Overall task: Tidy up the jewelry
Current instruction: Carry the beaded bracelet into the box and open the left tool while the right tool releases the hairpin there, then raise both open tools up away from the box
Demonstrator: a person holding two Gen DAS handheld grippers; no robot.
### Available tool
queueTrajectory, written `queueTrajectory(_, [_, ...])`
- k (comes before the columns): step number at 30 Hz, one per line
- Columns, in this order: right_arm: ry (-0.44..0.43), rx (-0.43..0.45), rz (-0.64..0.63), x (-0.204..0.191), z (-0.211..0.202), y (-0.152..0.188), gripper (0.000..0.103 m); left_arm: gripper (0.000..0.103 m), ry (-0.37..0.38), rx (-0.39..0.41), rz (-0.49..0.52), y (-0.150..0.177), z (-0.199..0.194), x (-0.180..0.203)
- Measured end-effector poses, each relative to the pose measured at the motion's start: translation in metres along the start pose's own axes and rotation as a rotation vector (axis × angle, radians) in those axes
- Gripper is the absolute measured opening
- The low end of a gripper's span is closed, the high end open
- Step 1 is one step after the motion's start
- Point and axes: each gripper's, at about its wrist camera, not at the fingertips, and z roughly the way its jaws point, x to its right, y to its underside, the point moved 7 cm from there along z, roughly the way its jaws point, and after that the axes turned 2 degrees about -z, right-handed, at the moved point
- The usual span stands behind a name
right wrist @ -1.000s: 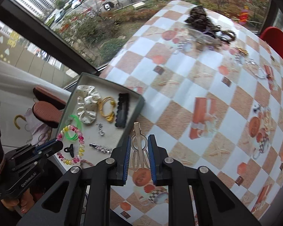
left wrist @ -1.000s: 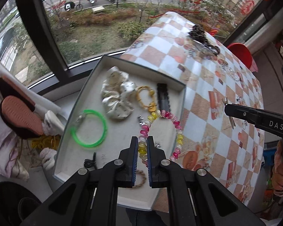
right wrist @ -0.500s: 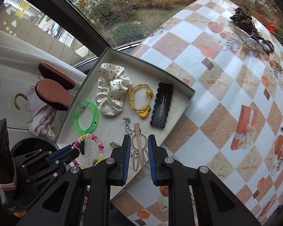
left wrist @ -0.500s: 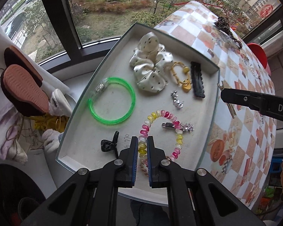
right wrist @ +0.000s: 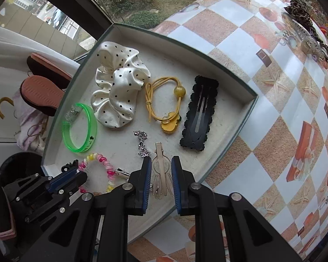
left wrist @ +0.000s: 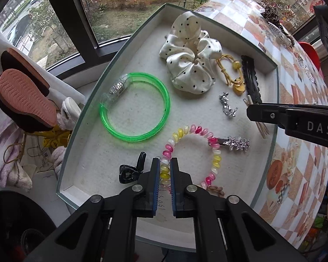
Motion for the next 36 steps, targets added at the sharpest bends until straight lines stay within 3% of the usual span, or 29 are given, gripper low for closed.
queueTrajectory(16, [0.013, -0.049, -0.005, -0.003, 0.025, 0.000, 0.022, 0.013, -0.048, -0.016, 0.025, -0.001, 0.006, -0.005])
queueTrajectory(20, [0.002, -0.036, 0.005, -0.004, 0.017, -0.006, 0.039, 0.013, -0.069, -0.014, 0.036, -0.001, 0.001, -0.001])
queueTrajectory(25, [-0.021, -0.003, 0.006, -0.010, -0.004, -0.011, 0.045, 0.013, -0.084, -0.001, 0.034, -0.002, -0.009, 0.000])
queueTrajectory(34, [0.021, 0.063, 0.037, 0.001, -0.049, -0.008, 0.062, 0.014, -0.079, -0.008, 0.038, 0.003, -0.028, 0.007])
queueTrajectory(35, [0.021, 0.065, 0.043, 0.000, -0.052, -0.007, 0.063, 0.023, -0.081, -0.008, 0.040, 0.004, -0.030, 0.008])
queueTrajectory(36, [0.019, 0.069, 0.050, 0.002, -0.056, -0.004, 0.063, 0.069, -0.086, -0.007, 0.039, 0.004, -0.031, 0.008])
